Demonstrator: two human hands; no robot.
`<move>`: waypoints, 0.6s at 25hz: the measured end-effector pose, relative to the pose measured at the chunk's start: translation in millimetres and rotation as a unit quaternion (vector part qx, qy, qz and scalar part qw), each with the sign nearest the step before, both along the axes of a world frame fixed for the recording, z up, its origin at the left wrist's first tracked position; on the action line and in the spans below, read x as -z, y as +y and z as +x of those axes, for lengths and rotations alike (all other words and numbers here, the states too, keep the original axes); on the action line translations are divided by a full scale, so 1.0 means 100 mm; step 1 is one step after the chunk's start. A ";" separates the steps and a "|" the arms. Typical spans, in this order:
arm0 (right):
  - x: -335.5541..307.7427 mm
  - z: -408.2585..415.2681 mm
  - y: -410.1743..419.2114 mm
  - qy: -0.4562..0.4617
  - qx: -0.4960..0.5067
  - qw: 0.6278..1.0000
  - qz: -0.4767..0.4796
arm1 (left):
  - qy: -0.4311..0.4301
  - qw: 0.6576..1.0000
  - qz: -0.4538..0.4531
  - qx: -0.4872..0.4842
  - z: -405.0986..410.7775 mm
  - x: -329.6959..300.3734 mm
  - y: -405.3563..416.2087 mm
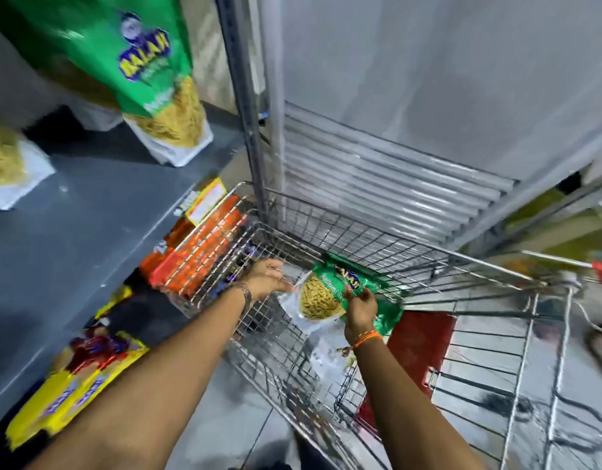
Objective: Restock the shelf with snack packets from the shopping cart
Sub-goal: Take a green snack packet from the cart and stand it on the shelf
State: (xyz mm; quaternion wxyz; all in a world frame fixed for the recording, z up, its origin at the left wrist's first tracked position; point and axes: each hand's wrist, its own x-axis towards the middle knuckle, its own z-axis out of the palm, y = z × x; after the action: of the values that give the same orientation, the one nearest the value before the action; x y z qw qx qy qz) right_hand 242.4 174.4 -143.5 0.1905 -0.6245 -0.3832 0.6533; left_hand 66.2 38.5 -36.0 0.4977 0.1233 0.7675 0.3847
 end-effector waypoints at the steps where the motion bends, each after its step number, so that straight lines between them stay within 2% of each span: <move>1: 0.39 0.00 0.13 -0.021 -0.012 1.000 -0.006 | 0.006 0.998 -0.035 0.042 0.00 0.22 0.13; 3: 1.03 -0.03 0.32 -0.049 -0.005 0.999 -0.006 | 0.008 0.988 -0.102 0.111 0.00 0.60 0.28; 5: 1.34 -0.06 0.48 -0.073 -0.005 0.997 -0.022 | 0.013 0.974 -0.137 0.179 0.04 0.92 0.38; 6: 1.05 -0.09 0.47 -0.082 0.007 0.996 -0.029 | 0.028 0.968 -0.145 0.203 0.05 1.06 0.43; 9: 0.80 -0.15 0.50 -0.072 0.005 0.995 -0.069 | 0.082 0.949 -0.155 0.262 0.07 1.39 0.58; 13: 1.05 -0.18 0.58 -0.062 0.086 0.991 -0.080 | 0.122 0.927 -0.176 0.307 0.00 1.57 0.67; 15: 1.40 -0.15 0.60 -0.035 0.118 0.988 -0.097 | 0.117 0.924 -0.185 0.312 -0.02 1.59 0.64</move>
State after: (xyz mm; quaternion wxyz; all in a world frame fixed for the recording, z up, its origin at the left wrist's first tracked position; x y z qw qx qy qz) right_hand 227.1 234.9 -283.9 0.1919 -0.7032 -0.2481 0.6381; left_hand 64.1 102.6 -195.2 0.5134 0.3066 0.8003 0.0436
